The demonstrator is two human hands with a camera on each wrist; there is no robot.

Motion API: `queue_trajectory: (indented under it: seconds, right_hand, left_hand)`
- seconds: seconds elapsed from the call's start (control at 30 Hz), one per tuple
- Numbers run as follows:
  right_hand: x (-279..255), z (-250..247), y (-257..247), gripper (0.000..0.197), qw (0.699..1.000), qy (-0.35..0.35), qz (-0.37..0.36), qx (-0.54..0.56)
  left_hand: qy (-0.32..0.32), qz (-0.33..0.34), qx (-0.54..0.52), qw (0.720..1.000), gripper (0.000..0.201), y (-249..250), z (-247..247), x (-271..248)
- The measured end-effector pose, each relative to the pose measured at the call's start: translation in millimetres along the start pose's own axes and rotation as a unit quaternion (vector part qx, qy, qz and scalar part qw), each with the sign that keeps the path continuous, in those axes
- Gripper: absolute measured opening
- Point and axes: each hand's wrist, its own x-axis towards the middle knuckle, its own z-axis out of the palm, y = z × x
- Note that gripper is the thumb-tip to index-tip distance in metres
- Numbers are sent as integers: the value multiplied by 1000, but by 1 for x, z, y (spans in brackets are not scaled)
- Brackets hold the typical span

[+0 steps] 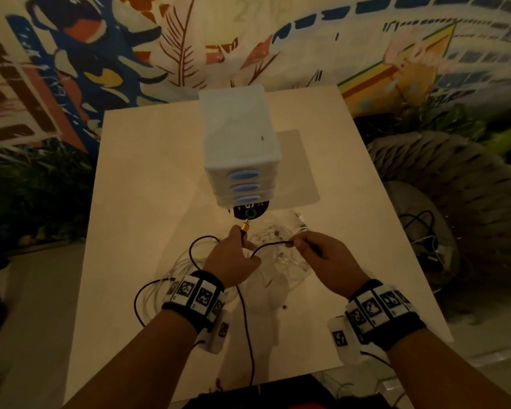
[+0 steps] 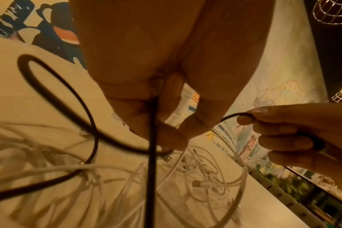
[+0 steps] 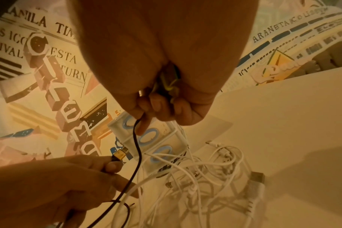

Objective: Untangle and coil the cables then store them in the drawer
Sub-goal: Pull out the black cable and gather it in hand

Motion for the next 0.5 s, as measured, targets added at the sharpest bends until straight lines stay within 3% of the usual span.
queue_trajectory:
  seconds: [0.23,0.4,0.5]
  right_hand:
    - [12,-12,-14,16,999,2,-37,28]
    - [26,-47,-44,21,995,21,-66,70]
    - [30,-56,-56,29,986,-4,-94,135]
  left_hand:
    - [2,9,90,996,29,1,-22,-16]
    - [77,69,-36,994,22,7,-50,-35]
    - [120,67,-61,989,21,7,-65,-35]
